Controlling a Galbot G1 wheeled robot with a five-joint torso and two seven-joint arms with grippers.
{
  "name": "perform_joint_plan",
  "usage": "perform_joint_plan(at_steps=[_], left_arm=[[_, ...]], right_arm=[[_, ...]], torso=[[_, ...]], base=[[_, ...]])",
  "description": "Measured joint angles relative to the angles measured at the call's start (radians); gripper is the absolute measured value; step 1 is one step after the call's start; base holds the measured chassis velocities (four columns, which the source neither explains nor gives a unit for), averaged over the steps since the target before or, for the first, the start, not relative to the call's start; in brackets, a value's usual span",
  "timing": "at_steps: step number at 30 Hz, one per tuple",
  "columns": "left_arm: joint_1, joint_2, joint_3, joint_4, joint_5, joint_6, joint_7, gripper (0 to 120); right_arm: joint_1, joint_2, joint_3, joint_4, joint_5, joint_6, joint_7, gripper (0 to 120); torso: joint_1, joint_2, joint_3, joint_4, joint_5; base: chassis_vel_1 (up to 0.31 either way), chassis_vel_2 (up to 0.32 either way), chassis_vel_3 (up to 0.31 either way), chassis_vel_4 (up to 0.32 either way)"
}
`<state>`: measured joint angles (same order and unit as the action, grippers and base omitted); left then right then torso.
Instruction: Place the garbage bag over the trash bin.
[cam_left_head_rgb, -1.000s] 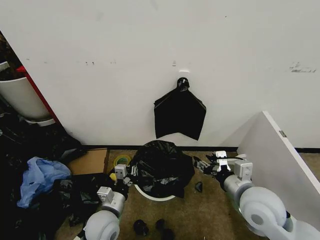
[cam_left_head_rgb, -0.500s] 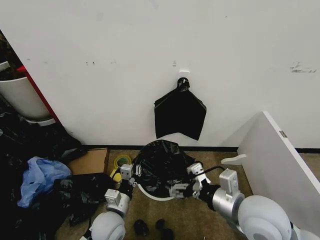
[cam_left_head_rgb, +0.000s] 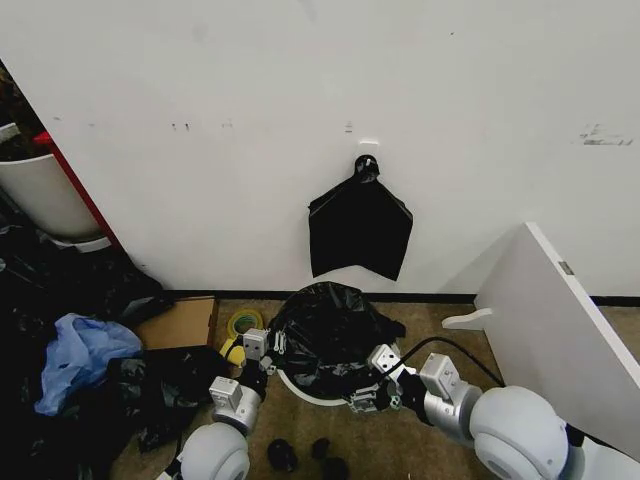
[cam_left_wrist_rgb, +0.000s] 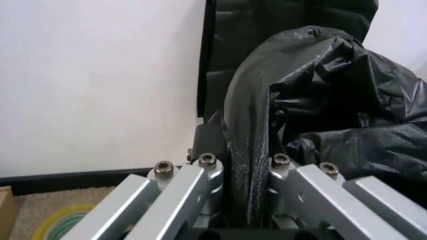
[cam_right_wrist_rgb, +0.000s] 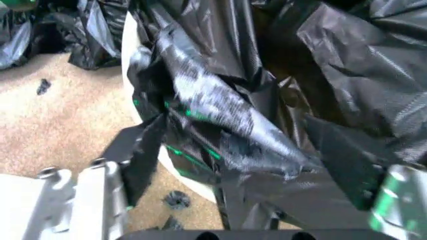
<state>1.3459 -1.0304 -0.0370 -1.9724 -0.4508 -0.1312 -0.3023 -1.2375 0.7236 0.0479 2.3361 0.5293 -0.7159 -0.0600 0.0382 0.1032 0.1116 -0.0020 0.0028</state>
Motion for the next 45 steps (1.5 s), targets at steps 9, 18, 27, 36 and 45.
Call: perform_joint_plan(at_steps=[9,18,27,36,45], left_arm=[[0.004,-0.002,0.009,-0.004,-0.02,0.015,-0.006,4],[0.005,-0.005,0.0,-0.016,-0.075,0.042,-0.021,4],[-0.014,-0.02,-0.014,-0.04,-0.235,0.128,-0.078,4],[-0.038,-0.006,-0.062,-0.078,-0.489,0.261,-0.156,4],[-0.052,0.004,-0.076,-0.107,-0.642,0.309,-0.226,4]], right_arm=[[0.002,0.006,-0.028,-0.007,0.005,0.026,0.025,41],[-0.014,0.0,-0.039,0.008,0.008,0.037,0.023,11],[-0.053,-0.011,-0.047,0.044,-0.002,0.058,0.023,0],[-0.084,-0.028,-0.065,0.055,-0.054,0.077,0.002,0],[-0.115,-0.034,-0.092,0.02,-0.116,0.091,-0.018,0]], torso=[[0.0,0.0,0.0,0.0,0.0],[0.0,0.0,0.0,0.0001,0.0],[0.0,0.0,0.0,0.0,0.0],[0.0,0.0,0.0,0.0,-0.0001],[0.0,0.0,0.0,0.0,0.0]], base=[[0.0,0.0,0.0,0.0],[0.0,0.0,0.0,0.0],[0.0,0.0,0.0,0.0],[0.0,0.0,0.0,0.0],[0.0,0.0,0.0,0.0]])
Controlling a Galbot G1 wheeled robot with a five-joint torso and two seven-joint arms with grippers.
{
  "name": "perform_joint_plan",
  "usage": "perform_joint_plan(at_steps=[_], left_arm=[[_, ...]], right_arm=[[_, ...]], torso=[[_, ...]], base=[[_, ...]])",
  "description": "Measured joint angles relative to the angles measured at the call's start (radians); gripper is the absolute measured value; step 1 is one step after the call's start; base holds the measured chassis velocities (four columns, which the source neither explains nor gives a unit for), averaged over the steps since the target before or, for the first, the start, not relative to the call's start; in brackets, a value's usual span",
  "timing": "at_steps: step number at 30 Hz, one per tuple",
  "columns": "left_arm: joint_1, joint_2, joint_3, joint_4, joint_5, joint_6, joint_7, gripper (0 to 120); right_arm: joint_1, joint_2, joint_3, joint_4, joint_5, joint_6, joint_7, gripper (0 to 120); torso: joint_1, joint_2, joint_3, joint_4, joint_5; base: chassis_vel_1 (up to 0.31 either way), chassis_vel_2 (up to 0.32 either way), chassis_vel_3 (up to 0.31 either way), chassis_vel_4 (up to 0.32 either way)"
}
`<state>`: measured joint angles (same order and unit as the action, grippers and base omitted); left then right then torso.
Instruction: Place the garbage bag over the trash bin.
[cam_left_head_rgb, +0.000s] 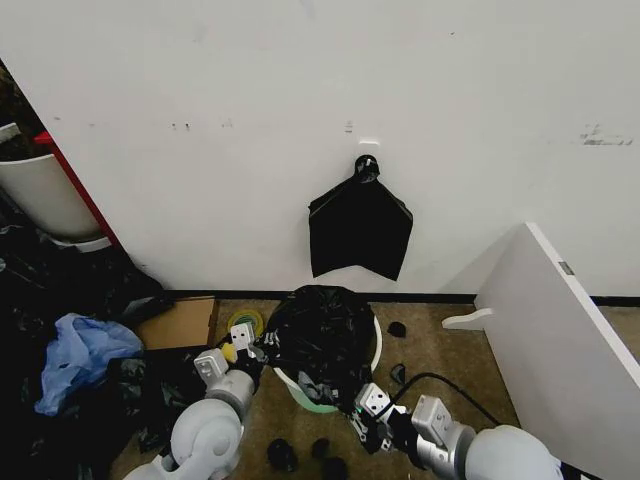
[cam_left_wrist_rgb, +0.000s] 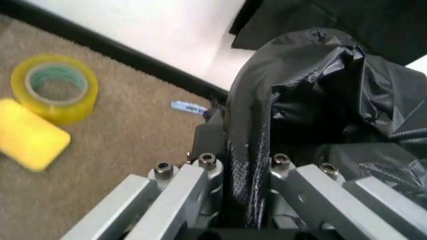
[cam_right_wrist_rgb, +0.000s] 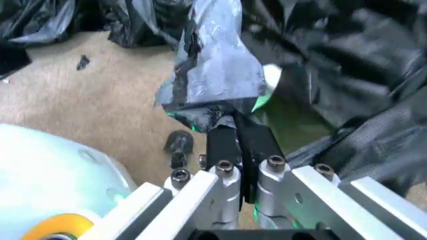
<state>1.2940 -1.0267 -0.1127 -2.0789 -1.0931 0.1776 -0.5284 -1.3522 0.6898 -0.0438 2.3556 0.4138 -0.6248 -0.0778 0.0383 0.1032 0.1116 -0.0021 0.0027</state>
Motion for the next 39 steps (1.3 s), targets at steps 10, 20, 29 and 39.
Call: perform_joint_plan(at_steps=[10,20,29,39], left_arm=[[-0.018,-0.001,-0.007,-0.013,-0.11,0.007,-0.057,4],[-0.018,-0.005,-0.01,-0.019,-0.146,0.0,-0.077,4],[-0.018,-0.024,-0.018,0.011,-0.089,-0.072,-0.104,4],[-0.027,-0.038,-0.023,0.019,-0.059,-0.137,-0.135,4]], right_arm=[[0.02,0.018,-0.029,-0.077,-0.06,0.02,-0.007,0],[0.014,0.034,-0.021,-0.151,-0.116,0.049,0.004,4],[-0.039,0.002,0.03,-0.033,-0.12,0.066,0.017,34],[-0.065,0.0,0.057,0.014,-0.122,0.109,0.019,73]], torso=[[0.0,0.0,0.0,0.0,0.0],[0.0,0.0,0.0,0.0001,0.0001],[0.0,0.0,0.0,0.0001,-0.0001],[0.0,0.0,0.0,0.0,-0.0001]], base=[[0.0,0.0,0.0,0.0],[0.0,0.0,0.0,0.0],[0.0,0.0,0.0,0.0],[0.0,0.0,0.0,0.0]])
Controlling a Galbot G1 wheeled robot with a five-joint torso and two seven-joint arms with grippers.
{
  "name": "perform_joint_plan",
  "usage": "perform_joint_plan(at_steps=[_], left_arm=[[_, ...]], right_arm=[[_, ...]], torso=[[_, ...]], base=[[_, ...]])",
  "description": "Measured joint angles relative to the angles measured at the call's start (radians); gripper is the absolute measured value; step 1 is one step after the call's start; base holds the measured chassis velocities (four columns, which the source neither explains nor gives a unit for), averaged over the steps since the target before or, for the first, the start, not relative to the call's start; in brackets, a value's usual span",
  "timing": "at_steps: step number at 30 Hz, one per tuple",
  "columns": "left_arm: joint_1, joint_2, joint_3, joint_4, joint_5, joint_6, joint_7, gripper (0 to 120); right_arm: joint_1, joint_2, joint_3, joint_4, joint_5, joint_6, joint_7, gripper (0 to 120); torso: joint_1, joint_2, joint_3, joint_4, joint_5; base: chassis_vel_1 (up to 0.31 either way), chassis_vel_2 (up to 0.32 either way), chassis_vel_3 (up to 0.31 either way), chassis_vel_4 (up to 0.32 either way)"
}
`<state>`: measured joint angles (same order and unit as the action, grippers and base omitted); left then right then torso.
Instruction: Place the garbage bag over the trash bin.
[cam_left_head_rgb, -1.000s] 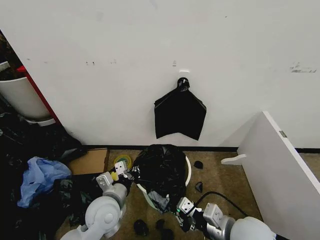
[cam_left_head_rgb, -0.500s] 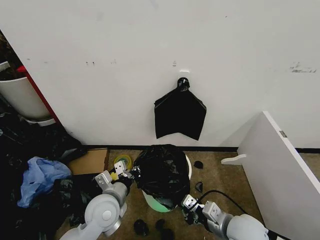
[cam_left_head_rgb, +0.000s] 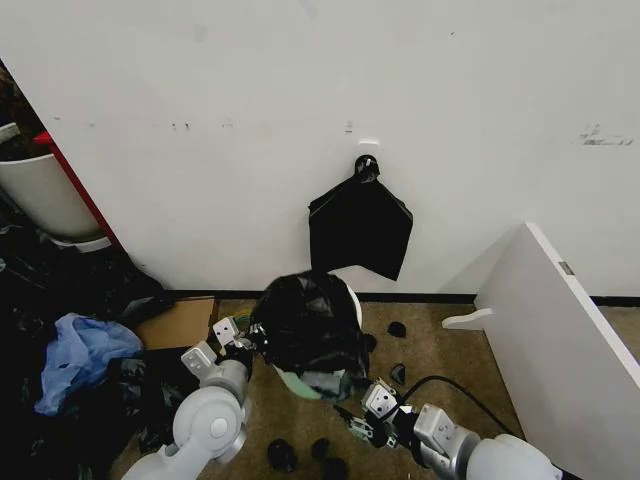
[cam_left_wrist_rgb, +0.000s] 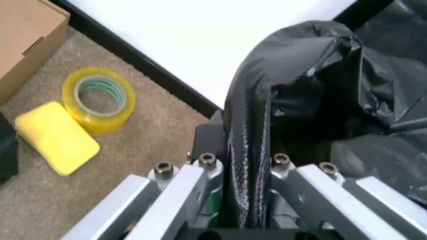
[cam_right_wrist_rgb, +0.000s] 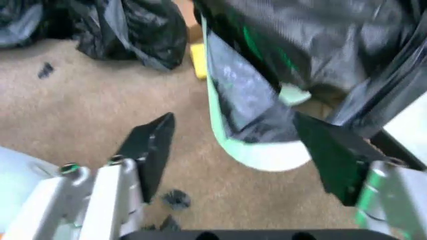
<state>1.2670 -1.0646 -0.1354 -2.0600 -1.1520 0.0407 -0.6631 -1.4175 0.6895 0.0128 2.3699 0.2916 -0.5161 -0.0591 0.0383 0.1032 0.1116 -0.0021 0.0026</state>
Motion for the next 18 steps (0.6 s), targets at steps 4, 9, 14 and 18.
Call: perform_joint_plan(at_steps=[4,9,14,18], left_arm=[[-0.002,0.002,-0.001,0.004,-0.001,-0.001,-0.001,4],[0.004,0.005,-0.001,0.002,0.001,-0.001,0.001,4],[0.008,0.005,-0.001,0.001,0.009,-0.001,0.007,4],[0.011,0.004,0.001,0.001,0.016,-0.001,0.01,4]], right_arm=[[-0.018,0.002,0.016,0.025,0.017,0.029,-0.008,86],[0.0,0.017,0.03,0.034,0.105,0.036,0.053,99],[0.023,0.022,0.056,0.034,0.193,0.001,0.137,98],[0.024,0.018,0.076,0.028,0.223,-0.004,0.159,97]], torso=[[0.0,0.0,0.0,0.0,0.0],[0.0,0.0,0.0,0.0,0.0001],[0.0,0.0,0.0,0.0001,0.0001],[0.0,0.0,0.0,0.0001,0.0001]], base=[[0.0,0.0,0.0,0.0],[0.0,0.0,0.0,0.0],[0.0,0.0,0.0,0.0],[0.0,0.0,0.0,0.0]])
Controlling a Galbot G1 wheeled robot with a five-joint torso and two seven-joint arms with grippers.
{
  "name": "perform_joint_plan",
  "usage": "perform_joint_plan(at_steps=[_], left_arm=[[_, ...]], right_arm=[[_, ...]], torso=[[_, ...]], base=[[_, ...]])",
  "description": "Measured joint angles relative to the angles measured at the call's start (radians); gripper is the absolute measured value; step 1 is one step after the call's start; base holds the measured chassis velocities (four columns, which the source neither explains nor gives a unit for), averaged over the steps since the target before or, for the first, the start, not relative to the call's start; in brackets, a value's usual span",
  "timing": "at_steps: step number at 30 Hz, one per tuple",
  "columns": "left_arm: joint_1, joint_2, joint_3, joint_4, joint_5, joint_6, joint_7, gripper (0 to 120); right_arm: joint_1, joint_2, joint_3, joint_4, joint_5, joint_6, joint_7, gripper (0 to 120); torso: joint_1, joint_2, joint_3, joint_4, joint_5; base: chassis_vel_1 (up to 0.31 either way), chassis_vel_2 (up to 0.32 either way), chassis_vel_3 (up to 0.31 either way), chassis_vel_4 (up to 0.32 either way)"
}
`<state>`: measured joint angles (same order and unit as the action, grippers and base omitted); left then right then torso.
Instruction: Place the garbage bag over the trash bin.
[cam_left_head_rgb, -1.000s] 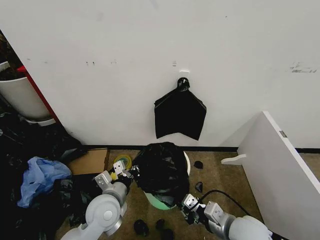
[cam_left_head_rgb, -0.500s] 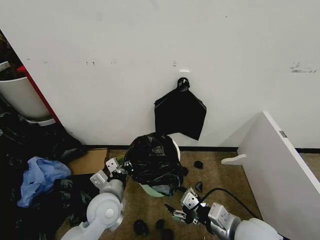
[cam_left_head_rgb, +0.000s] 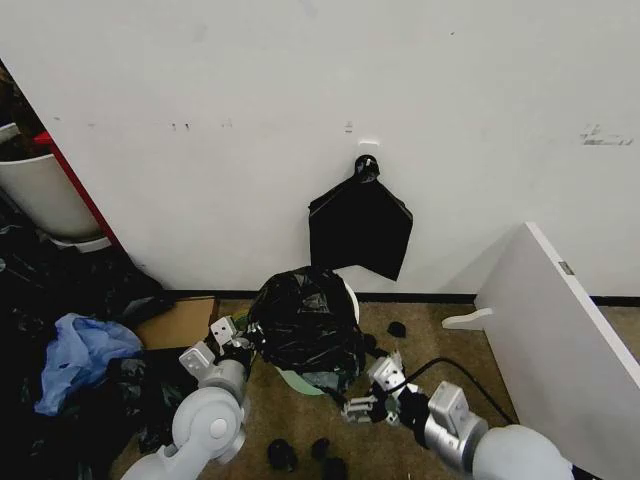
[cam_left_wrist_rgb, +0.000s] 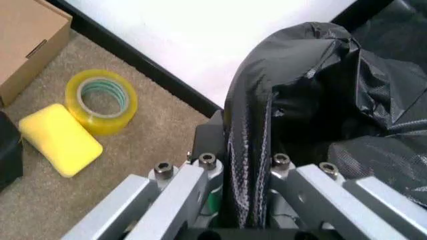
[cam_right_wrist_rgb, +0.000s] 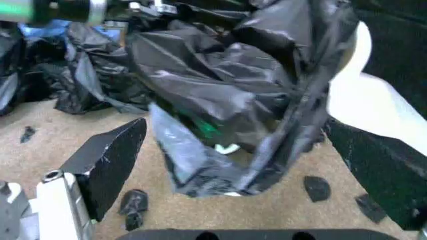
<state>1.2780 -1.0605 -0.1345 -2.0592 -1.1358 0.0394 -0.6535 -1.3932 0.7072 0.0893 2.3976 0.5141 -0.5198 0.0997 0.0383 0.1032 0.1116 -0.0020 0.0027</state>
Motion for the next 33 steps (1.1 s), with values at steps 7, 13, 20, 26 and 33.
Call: perform_joint_plan(at_steps=[7,13,20,26,33], left_arm=[[0.011,0.006,0.005,-0.009,0.003,-0.003,0.014,4],[0.015,0.012,0.004,-0.018,0.003,-0.003,0.016,4],[0.009,0.008,0.005,-0.012,0.008,-0.003,0.02,4],[0.015,0.009,0.005,-0.014,0.009,-0.003,0.021,4],[0.023,0.011,0.005,-0.012,0.016,-0.005,0.041,4]], right_arm=[[0.031,0.011,0.017,-0.053,0.061,0.01,0.027,77],[0.04,0.013,0.025,-0.089,0.071,0.028,0.035,54],[0.04,0.01,0.028,-0.092,0.07,0.032,0.035,30],[0.047,0.019,0.027,-0.101,0.071,0.031,0.032,7],[0.046,0.032,0.022,-0.105,0.086,0.037,0.061,0]], torso=[[0.0,0.0,0.0,0.0,0.0001],[0.0,0.0,0.0,0.0,0.0001],[0.0,0.0,0.0,-0.0001,0.0],[0.0,0.0,0.0,0.0,0.0001],[0.0,0.0,0.0,0.0,0.0]], base=[[0.0,0.0,0.0,0.0],[0.0,0.0,0.0,0.0],[0.0,0.0,0.0,0.0],[0.0,0.0,0.0,0.0],[0.0,0.0,0.0,0.0]])
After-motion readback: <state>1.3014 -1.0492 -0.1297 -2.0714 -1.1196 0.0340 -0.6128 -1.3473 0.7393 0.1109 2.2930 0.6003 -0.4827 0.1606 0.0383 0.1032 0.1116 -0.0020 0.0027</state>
